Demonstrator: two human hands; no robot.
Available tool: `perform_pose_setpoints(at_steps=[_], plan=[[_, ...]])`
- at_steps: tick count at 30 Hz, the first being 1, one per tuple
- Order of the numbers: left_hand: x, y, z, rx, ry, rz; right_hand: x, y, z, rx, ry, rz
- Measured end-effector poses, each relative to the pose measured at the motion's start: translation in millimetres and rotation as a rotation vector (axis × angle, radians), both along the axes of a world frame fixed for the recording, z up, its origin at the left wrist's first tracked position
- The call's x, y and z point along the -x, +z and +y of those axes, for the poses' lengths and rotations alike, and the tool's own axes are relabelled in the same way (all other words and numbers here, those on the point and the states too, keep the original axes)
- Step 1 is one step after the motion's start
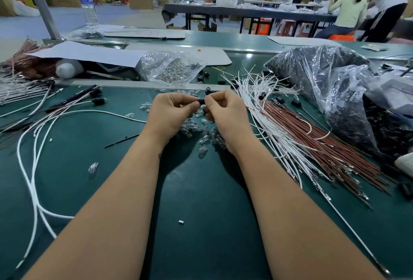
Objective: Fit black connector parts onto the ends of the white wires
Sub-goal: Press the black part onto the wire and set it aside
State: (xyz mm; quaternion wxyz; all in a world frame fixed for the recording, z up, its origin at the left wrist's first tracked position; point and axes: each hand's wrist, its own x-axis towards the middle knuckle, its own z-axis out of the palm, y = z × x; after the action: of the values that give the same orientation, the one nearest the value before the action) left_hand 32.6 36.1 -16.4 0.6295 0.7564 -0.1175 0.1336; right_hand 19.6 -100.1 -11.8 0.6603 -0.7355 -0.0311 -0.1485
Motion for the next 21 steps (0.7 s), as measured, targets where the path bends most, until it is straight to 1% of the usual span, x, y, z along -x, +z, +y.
perform_pose_setpoints(at_steps=[4,8,11,13,15,16,18,21], plan=[[0.8,0.1,-2.1,0.011,0.020,-0.003,0.0,2.6,-0.9,-0.079,0.003,0.012],[5.2,0.6,-4.4,-0.038,0.045,-0.035,4.3,6.2,-0.6,-0.147,-0.002,0.003],[8.9,1.4,-4.7,-0.195,0.111,-0.086,9.3,12.3,-6.7,-0.225,-0.055,-0.035],[9.3,1.3,-4.3,-0.399,0.152,-0.107,11.4,17.7,-13.3,-0.285,-0.136,-0.077],[9.7,1.6,-5.9,-0.648,0.232,-0.122,12.3,21.3,-17.1,-0.271,-0.259,-0.147],[9.7,2.7,-7.2,-0.730,0.296,-0.145,12.5,22.5,-17.0,-0.243,-0.307,-0.183],[10.8,7.2,-7.9,-0.765,0.453,-0.244,12.7,22.9,-14.6,-0.164,-0.345,-0.233],[15.2,24.8,0.4,-0.680,0.622,-0.370,12.2,19.4,-10.2,-0.049,-0.289,-0.244]])
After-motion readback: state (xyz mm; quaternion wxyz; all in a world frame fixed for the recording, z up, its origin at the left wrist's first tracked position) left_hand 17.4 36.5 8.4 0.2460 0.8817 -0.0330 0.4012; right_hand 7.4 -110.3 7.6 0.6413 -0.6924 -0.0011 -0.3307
